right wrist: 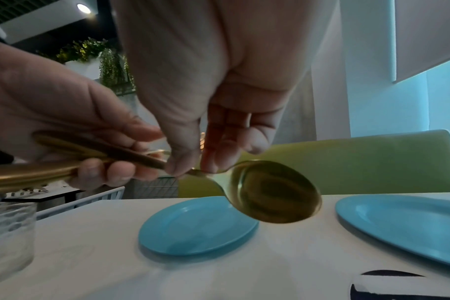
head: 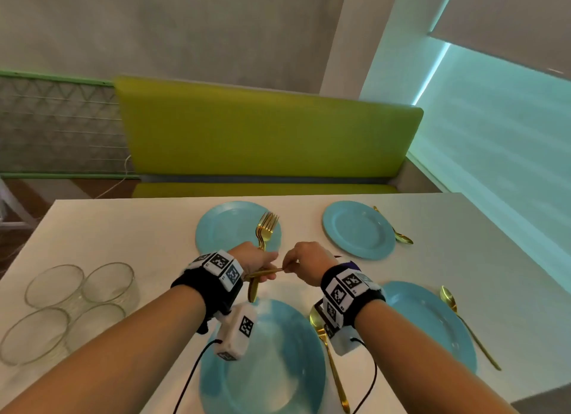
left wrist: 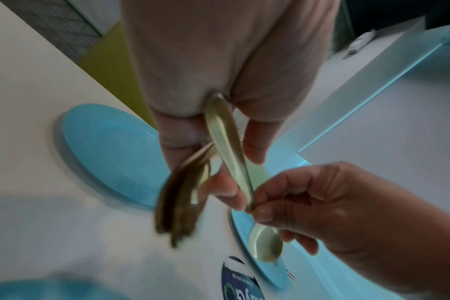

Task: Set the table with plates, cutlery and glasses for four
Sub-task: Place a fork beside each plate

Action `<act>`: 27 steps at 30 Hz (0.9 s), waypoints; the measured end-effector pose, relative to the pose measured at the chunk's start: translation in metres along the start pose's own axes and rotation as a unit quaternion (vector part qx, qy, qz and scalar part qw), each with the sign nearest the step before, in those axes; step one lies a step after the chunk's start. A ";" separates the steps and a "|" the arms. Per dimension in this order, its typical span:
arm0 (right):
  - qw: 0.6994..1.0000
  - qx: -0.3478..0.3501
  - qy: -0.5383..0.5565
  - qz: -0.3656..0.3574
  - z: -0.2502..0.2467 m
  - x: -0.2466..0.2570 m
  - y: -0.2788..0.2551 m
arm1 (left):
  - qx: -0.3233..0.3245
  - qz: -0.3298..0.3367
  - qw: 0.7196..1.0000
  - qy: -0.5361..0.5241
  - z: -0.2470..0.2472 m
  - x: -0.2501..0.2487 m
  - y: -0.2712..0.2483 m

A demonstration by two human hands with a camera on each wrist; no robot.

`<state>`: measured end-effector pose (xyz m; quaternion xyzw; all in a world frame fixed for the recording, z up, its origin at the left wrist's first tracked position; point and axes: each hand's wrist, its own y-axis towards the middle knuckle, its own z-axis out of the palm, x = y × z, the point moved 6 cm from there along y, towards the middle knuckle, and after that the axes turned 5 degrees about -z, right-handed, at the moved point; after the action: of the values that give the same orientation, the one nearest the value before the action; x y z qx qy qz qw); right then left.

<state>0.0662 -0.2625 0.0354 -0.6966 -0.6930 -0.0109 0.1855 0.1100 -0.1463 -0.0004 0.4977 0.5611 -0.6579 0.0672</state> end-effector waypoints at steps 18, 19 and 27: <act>0.939 -0.007 0.204 0.276 0.022 -0.107 0.122 | -0.153 -0.034 0.973 -0.167 -0.065 -0.016 0.094; 0.941 -0.002 0.194 0.276 0.023 -0.107 0.127 | -0.152 -0.033 0.973 -0.168 -0.065 -0.017 0.097; 0.959 0.092 0.126 0.235 0.054 -0.106 0.171 | -0.146 -0.032 0.975 -0.163 -0.067 -0.018 0.116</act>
<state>0.2148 -0.3443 -0.0853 -0.8128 -0.4784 0.0089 0.3321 0.2327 -0.1428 -0.0570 0.3503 0.6481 -0.6432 0.2089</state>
